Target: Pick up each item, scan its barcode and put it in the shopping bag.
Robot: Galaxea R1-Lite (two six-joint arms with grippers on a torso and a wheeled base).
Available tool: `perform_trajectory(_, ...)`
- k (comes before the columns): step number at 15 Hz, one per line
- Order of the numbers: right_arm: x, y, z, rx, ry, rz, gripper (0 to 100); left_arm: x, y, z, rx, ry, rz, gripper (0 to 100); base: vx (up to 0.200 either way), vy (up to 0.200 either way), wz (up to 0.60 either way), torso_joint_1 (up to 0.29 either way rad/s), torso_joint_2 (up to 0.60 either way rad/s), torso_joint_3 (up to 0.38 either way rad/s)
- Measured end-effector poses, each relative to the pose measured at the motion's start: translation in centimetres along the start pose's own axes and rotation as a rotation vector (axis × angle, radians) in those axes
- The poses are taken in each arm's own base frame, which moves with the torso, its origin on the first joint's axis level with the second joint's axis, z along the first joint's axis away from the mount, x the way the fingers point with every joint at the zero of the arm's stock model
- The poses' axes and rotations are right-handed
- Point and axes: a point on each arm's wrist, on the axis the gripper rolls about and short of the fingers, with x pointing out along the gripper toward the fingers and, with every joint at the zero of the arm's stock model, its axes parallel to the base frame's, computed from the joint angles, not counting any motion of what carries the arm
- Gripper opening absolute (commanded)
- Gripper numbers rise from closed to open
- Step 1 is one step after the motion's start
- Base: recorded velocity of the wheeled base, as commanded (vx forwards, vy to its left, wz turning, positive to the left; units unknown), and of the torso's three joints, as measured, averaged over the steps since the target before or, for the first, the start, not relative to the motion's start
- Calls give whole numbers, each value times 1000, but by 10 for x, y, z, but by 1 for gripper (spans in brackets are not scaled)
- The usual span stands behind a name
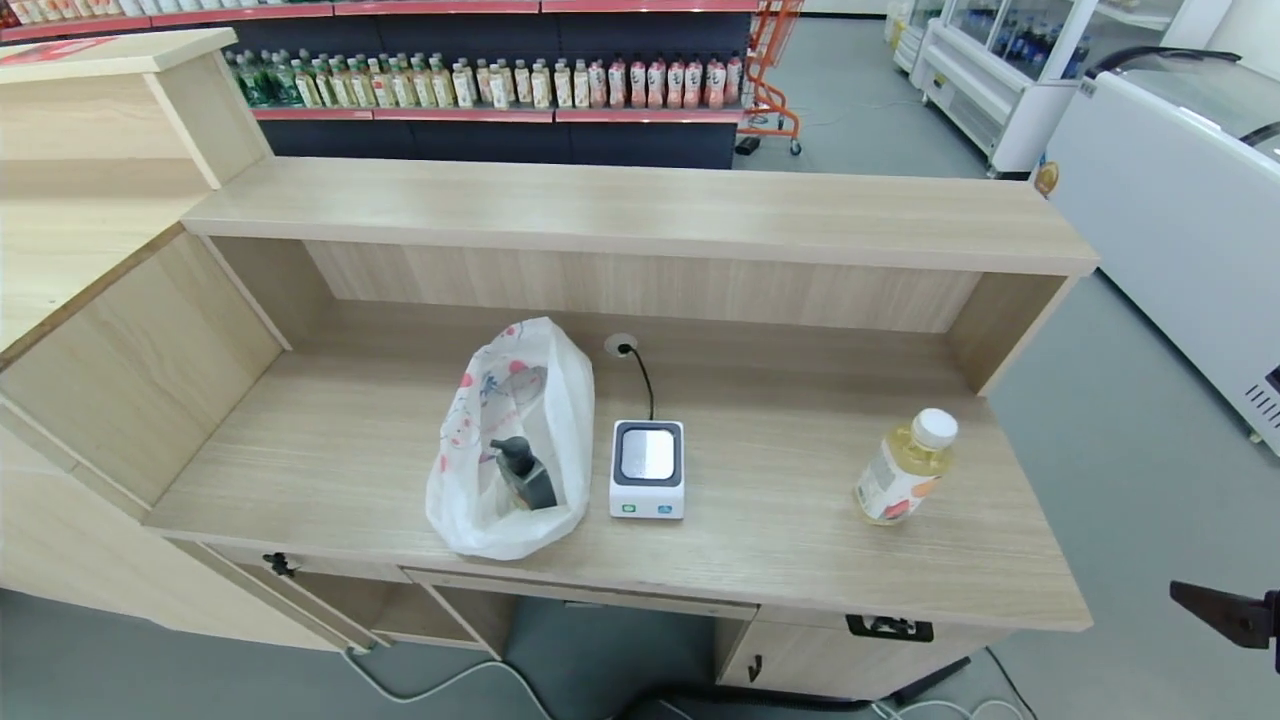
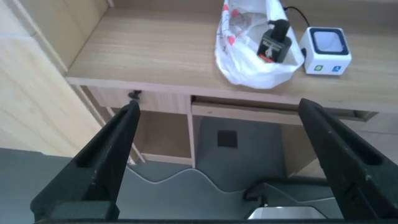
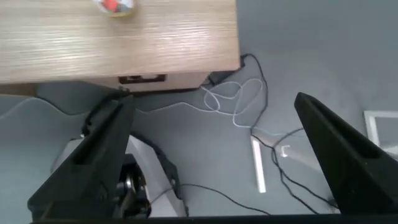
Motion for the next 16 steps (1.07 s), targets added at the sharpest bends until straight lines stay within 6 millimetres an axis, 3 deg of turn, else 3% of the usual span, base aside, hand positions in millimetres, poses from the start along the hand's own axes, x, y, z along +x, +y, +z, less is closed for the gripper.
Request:
perform_trajectory(3,13,-1,3,-17,-3,49,100,0,0,0,-1,1,-1,100,67,-67,0,1,2,1)
perform_trajectory(9,20,19,-13,-156,10,427,100,0,0,0,-3,0,0,100,0,0,0,0,0,0)
perform_trajectory(12,28,22,-25,-180,59,350,100,0,0,0,-2,0,-2,100,0,0,0,0,0,0)
perform_trajectory(16,47,24,-33,-181,-25,287,100,0,0,0,-3,0,-1,100,0,0,0,0,0,0)
